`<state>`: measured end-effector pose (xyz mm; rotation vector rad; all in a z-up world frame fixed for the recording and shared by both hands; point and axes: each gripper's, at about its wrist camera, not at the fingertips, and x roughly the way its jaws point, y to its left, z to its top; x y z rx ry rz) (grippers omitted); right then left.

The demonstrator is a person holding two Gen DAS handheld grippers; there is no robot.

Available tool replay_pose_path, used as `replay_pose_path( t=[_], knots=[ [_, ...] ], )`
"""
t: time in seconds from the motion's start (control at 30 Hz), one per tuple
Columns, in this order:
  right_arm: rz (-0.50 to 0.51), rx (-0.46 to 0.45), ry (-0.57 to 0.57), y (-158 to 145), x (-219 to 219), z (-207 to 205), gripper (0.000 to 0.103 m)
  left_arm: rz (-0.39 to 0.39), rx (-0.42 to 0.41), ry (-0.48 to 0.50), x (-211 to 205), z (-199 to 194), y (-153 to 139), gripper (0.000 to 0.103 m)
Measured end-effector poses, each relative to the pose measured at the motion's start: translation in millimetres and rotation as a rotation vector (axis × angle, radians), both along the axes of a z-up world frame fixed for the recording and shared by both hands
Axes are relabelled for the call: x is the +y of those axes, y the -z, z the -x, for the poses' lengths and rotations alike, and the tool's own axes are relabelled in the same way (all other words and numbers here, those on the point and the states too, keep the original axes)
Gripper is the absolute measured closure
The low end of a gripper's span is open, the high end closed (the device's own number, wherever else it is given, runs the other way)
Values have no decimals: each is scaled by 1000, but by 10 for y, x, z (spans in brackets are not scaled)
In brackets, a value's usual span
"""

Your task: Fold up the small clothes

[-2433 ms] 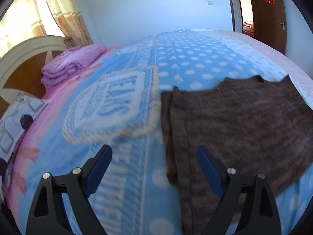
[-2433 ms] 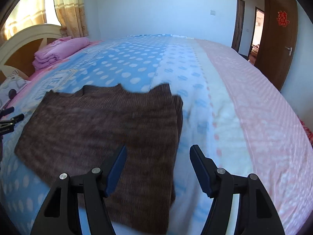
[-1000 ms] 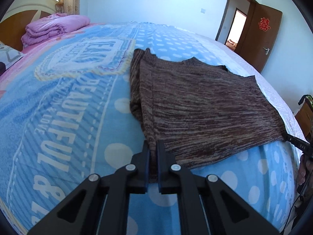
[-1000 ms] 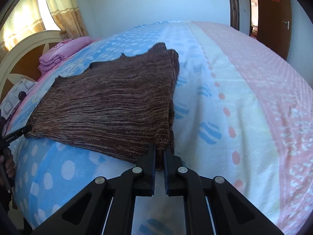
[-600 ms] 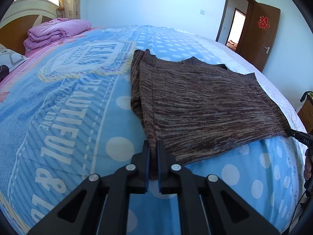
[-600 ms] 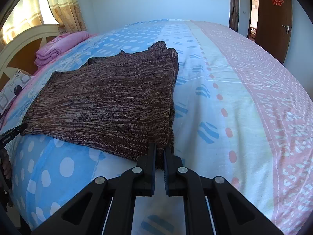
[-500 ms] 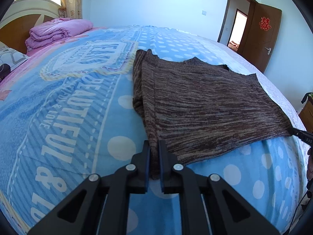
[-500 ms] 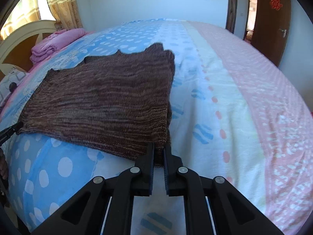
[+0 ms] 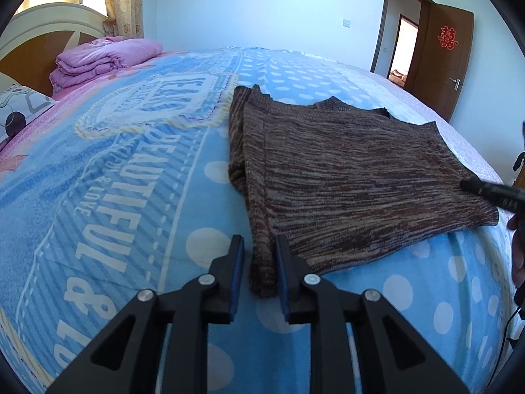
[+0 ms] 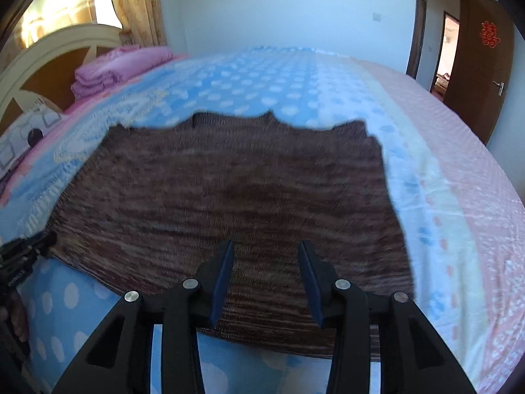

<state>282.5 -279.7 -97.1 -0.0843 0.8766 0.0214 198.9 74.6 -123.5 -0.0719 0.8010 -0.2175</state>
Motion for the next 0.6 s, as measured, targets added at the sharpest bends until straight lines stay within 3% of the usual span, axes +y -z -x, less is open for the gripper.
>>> replay_pose_path(
  t=[0.07, 0.13, 0.37, 0.5, 0.6],
  knots=[
    [-15, 46, 11, 204, 0, 33, 61, -2, -3, -2, -2, 13, 1, 81],
    [-5, 0, 14, 232, 8, 162, 61, 1, -5, -2, 1, 34, 4, 80],
    [29, 7, 33, 84, 117, 331, 61, 24, -9, -8, 33, 70, 21, 78],
    [-16, -45, -49, -116, 506, 120, 60, 15, -14, -14, 19, 92, 18, 78],
    [-34, -35, -155, -89, 916, -76, 60, 50, -12, -13, 71, 99, 20, 78]
  ],
)
